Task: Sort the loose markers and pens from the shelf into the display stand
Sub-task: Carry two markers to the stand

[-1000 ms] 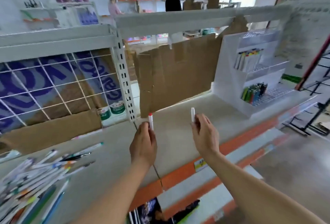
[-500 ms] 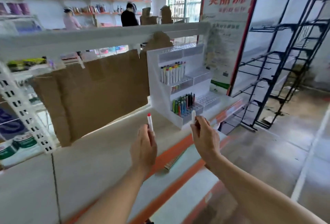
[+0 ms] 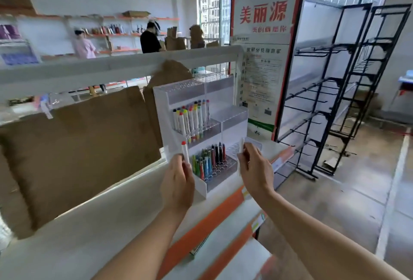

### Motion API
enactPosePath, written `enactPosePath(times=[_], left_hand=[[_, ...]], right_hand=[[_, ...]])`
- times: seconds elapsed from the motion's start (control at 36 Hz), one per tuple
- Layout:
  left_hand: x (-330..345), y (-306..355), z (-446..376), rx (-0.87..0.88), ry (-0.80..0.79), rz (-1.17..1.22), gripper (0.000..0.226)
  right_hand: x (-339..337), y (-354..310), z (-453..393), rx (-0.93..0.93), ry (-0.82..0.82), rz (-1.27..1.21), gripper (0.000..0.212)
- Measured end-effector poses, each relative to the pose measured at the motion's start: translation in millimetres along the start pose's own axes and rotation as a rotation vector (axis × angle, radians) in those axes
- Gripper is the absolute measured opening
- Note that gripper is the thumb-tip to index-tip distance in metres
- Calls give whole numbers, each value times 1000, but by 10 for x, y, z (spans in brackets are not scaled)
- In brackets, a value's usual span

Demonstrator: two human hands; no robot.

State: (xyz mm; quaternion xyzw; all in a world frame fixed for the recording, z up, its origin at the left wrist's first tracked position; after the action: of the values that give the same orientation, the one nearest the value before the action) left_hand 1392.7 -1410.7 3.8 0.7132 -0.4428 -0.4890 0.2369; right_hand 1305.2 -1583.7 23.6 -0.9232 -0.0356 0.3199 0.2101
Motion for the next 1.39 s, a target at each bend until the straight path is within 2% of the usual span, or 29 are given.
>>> enactPosePath(times=[0.33, 0.42, 0.5, 0.58, 0.75, 0.92, 1.03, 1.39], left_hand=[[206, 31, -387, 96, 62, -57, 15], [266, 69, -454, 86, 148, -32, 19], [330, 176, -507, 30, 176, -38, 6], [395, 301, -527, -8, 218, -64, 3], [552, 517, -506, -101, 315, -112, 9], [636, 602, -461, -163, 382, -196, 5], [665, 582, -476, -184, 393, -215, 14], [692, 478, -557, -236, 387, -236, 15]], right_hand=[[257, 260, -799, -24, 46, -70, 8], [298, 264, -1019, -73, 84, -145, 7], [359, 272, -1230, -125, 120, -268, 7], [414, 289, -1399, -174, 107, -403, 7], [532, 316, -1644, -311, -4, -457, 6], [677, 317, -1764, -342, -133, -536, 7], [760, 295, -1803, -337, -215, -574, 11], [1058, 211, -1838, -407, -506, -329, 11]])
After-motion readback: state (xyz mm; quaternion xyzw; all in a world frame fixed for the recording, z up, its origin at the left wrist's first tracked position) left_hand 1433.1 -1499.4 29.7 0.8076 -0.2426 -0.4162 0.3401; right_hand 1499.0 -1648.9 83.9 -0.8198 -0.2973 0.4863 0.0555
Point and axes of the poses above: each hand's wrist, its own z-axis away from the middle knuckle, its own x-axis out of the palm, y = z × x, the point moved 3 cm from there along -z, towards the middle knuckle, and after that the axes turned 11 degrees about -x, right-handed, at the moved point
